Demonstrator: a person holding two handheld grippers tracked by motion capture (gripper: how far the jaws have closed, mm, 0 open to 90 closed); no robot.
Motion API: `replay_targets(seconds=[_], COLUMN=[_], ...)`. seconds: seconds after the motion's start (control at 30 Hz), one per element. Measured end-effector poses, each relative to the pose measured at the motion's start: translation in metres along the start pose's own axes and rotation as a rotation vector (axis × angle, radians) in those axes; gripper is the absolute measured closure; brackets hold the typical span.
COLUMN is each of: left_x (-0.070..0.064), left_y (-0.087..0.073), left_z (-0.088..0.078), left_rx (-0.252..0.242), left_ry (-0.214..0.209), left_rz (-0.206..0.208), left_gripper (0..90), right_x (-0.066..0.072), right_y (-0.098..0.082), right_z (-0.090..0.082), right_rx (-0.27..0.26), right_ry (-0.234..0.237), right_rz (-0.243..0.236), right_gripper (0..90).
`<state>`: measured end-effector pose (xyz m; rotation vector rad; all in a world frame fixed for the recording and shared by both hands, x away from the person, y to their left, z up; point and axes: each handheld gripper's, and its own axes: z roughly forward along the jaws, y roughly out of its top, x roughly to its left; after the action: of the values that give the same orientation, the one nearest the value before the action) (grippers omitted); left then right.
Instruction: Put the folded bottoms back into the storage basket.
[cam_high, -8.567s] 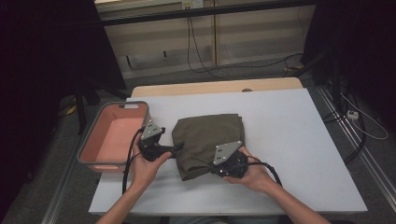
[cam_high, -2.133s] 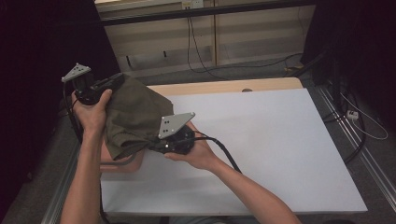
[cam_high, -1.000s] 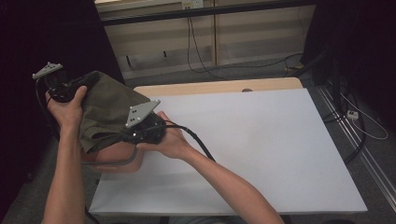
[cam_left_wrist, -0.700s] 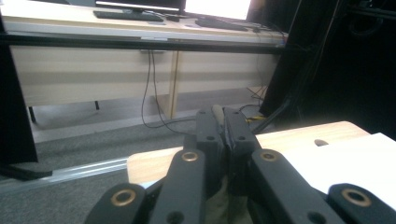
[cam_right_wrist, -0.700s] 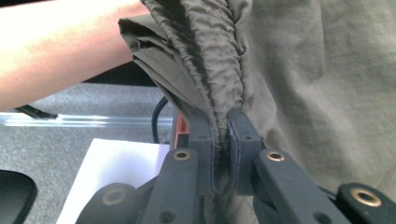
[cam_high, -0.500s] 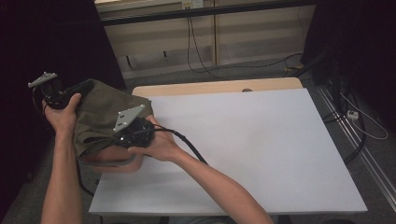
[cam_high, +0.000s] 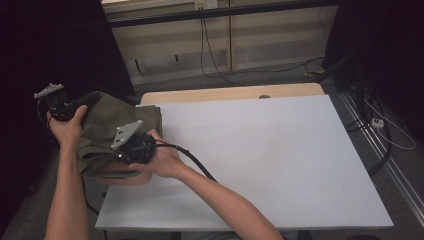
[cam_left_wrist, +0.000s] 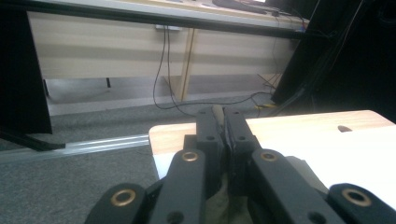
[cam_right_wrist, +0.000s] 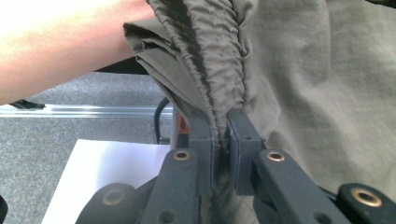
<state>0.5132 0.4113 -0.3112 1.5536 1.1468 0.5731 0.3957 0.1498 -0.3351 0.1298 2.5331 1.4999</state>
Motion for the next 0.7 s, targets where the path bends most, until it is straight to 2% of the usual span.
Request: replay_targets(seconds=[0.23, 0.37, 0.7], left_x=[0.009, 0.015, 0.022], left_y=[-0.009, -0.016, -0.021], left_z=[0.001, 0.007, 0.011], left_rx=[0.019, 0.041, 0.062], left_ry=[0.009, 0.003, 0.01], left_rz=[-0.005, -0.014, -0.014], left_gripper=[87.1, 87.0, 87.0], right_x=[0.001, 0.001, -0.001], right_y=[-0.003, -0.005, -0.005], right_z=[0.008, 0.012, 0.019], right_rx=[-0.007, -0.002, -0.003], right_ry=[0.013, 0.018, 0.017], right_rz=[0.018, 0.024, 0.043], right_gripper=[82.8, 82.8, 82.7])
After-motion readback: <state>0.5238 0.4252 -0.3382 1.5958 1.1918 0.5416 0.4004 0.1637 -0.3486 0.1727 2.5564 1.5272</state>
